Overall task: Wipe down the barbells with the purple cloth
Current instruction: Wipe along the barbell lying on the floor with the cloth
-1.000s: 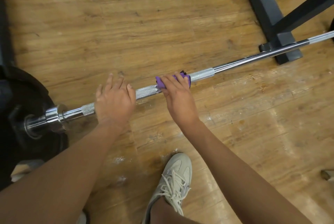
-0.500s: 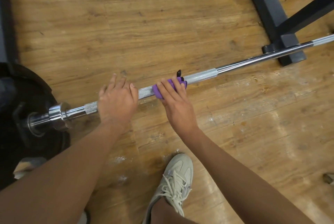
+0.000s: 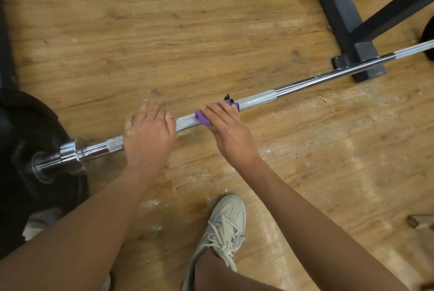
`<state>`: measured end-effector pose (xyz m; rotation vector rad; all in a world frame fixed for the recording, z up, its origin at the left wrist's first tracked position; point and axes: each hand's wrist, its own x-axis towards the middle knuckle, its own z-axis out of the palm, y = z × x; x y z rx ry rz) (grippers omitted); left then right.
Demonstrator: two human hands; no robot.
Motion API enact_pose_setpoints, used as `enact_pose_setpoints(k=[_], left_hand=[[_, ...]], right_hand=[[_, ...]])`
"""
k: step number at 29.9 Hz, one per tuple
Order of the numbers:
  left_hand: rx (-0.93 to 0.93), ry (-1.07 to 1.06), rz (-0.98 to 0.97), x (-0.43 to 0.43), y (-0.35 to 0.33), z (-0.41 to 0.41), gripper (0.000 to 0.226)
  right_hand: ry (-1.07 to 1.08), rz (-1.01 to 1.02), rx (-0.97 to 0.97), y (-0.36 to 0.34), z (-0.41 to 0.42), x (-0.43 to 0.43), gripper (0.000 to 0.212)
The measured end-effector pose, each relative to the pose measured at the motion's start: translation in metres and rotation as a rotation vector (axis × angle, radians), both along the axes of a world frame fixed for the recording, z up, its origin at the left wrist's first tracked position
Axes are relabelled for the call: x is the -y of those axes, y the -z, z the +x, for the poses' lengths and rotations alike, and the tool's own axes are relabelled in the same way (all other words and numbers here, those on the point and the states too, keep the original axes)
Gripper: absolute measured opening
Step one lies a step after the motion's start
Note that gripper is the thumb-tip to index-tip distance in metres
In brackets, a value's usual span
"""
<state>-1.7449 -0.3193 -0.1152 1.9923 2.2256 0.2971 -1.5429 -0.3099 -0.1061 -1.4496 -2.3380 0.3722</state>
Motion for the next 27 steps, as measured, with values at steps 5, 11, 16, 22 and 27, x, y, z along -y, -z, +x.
enact_pose_setpoints(k=[5, 11, 16, 22, 27], left_hand=[[0.011, -0.012, 0.003, 0.005, 0.000, 0.005, 0.055], [0.024, -0.013, 0.010, 0.004, -0.003, 0.004, 0.052], [0.032, -0.010, 0.002, -0.001, -0.004, 0.002, 0.052], [0.023, -0.021, -0.011, -0.009, -0.005, -0.001, 0.050], [0.015, -0.014, -0.050, -0.010, -0.004, -0.001, 0.050]], right_hand=[[0.152, -0.051, -0.042, -0.004, 0.017, -0.007, 0.033], [0.041, -0.075, -0.043, 0.000, 0.015, -0.005, 0.032], [0.082, -0.080, -0.017, -0.003, 0.030, -0.026, 0.025], [0.087, -0.136, -0.011, -0.001, 0.013, -0.020, 0.034], [0.056, -0.115, -0.031, -0.010, 0.034, -0.036, 0.033]])
